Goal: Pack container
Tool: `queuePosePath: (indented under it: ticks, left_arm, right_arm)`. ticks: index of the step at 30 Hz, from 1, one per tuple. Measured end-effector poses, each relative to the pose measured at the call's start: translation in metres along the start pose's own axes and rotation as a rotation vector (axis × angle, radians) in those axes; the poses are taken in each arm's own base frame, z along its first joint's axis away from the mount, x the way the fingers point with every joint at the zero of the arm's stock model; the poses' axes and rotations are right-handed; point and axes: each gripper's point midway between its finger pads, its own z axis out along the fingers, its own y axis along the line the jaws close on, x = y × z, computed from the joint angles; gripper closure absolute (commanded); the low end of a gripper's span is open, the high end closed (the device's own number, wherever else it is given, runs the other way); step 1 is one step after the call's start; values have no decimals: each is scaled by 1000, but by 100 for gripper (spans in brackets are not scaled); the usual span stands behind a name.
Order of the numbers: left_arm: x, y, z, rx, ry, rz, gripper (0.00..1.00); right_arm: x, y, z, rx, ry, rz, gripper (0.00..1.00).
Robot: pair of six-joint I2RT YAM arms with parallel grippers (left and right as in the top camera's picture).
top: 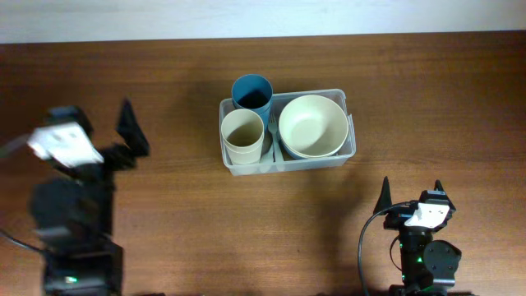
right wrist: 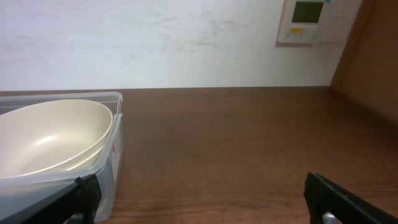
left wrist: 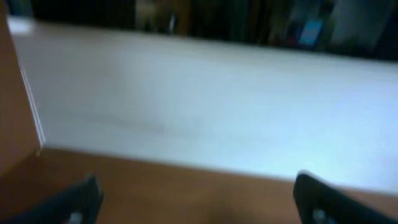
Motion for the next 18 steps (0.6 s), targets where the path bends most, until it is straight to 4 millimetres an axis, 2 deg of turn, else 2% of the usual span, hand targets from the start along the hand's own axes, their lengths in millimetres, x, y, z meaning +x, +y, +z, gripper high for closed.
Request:
queuePosePath:
  ticks: [5,11,13,18]
  left_arm:
    - [46,-3,-14,41,-90,-2,0]
    - [105,-8,-29,77,-49,-3,0]
    - [115,-9,-37,88,-54,-4,0]
    - [117,-10,-55,105,-115,-7,0]
  right_arm:
    - [0,0,0,0,0,0,1]
    - [0,0,0,0,0,0,1]
    - [0,0,0,0,0,0,1]
    - [0,0,0,0,0,0,1]
